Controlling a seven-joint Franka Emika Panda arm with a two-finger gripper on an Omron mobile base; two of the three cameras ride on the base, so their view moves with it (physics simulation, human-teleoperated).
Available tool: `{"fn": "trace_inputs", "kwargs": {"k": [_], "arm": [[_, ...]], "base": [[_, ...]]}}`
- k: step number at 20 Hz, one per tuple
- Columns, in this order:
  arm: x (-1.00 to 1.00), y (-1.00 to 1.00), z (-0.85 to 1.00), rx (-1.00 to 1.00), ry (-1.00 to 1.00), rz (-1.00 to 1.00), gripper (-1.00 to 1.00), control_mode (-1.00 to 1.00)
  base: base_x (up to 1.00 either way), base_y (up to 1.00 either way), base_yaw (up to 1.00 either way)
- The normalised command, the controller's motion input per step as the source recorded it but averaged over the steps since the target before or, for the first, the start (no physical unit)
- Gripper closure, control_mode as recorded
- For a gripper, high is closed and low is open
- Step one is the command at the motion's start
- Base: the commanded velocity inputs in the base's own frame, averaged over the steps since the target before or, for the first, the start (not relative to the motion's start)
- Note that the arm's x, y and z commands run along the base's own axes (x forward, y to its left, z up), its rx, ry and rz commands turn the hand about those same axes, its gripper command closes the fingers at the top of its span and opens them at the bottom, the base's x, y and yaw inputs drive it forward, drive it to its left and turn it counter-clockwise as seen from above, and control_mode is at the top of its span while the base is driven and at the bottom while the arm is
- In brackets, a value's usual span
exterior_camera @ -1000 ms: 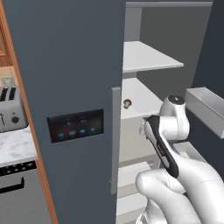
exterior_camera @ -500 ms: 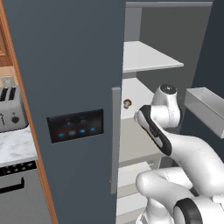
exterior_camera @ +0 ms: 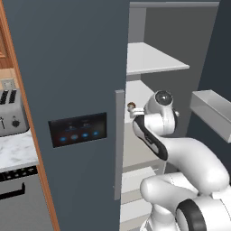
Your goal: Place the cold items (tomato and mushroom) from the fridge in one tupperware on the dining counter. Place the warm items (kebab skewer and hot dog) in the stove area in another tupperware.
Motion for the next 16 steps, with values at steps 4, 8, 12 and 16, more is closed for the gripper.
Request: {"fn": "trace_inputs", "kwargs": {"k": [4,8,12,16], "arm": [[0.20,-0.18,0.02,0.04,-0.09,0.00,-1.00,-1.00],[0.18,-0.33,0.23,0.23,0.00,0.00,-1.00,-1.00],[0.30,-0.09,0.27,0.30,0.00,0.00,-1.00,-1.00],[0.23,0.09,0.03,0.05,0.00,-0.01,-1.00,-1.00]], "base": [[0.00,0.00,0.00],[0.00,0.00,0.00],[0.00,0.00,0.00],[0.00,0.00,0.00]]}}
